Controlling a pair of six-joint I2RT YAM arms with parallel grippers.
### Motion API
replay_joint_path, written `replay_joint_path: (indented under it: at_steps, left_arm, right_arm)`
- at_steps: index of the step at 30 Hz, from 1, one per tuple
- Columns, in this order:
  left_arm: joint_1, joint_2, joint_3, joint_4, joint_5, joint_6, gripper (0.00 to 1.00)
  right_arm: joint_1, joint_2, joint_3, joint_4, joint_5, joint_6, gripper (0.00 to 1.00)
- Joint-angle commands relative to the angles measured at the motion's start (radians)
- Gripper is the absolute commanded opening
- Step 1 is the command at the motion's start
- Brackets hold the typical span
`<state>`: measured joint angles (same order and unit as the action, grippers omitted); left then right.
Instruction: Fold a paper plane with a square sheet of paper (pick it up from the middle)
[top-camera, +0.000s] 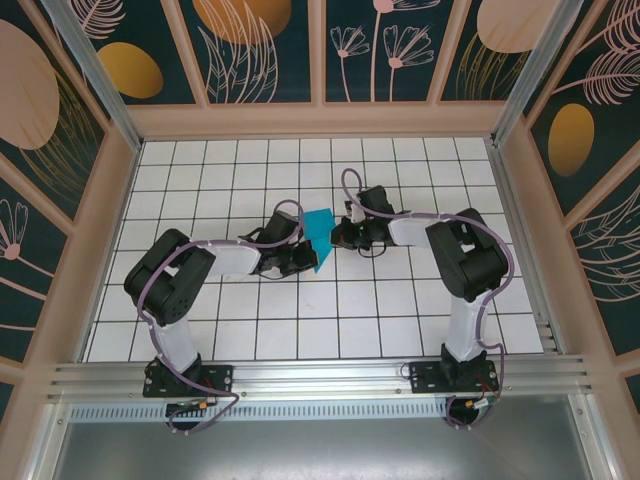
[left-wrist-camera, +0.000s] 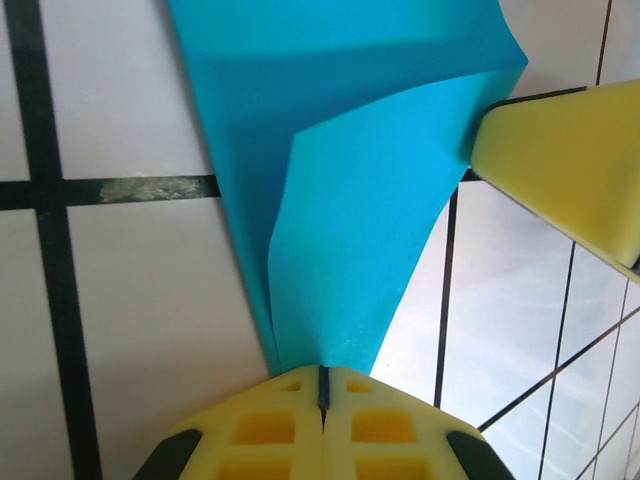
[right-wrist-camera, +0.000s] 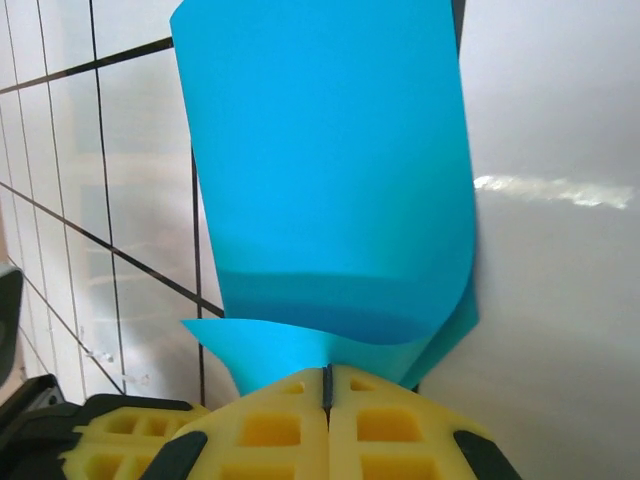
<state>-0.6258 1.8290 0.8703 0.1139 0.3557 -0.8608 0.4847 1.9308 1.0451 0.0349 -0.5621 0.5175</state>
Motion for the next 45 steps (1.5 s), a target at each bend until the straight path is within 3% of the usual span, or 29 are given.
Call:
replay_joint_path:
  at_steps: [1, 12, 27, 34, 45]
  left_arm:
    - [0.002, 0.027, 0.007, -0.135, -0.092, 0.045, 0.00]
    - [0.002, 0.038, 0.025, -0.179, -0.106, 0.058, 0.00]
    - [0.002, 0.041, -0.005, -0.185, -0.107, 0.059, 0.00]
    - [0.002, 0.046, -0.004, -0.177, -0.116, 0.056, 0.00]
    - [0.002, 0.033, -0.012, -0.172, -0.129, 0.048, 0.00]
  right_arm:
    - [-0.001, -0.009, 0.025, -0.031, -0.033, -0.113, 0.04]
    - [-0.007, 0.055, 0.075, -0.059, -0.052, -0.152, 0.05]
    - [-0.037, 0.078, 0.158, -0.144, 0.133, -0.101, 0.04]
    - [0.011, -0.061, 0.071, -0.075, 0.038, -0.066, 0.04]
    - [0.090, 0.026, 0.034, -0.054, -0.008, -0.004, 0.00]
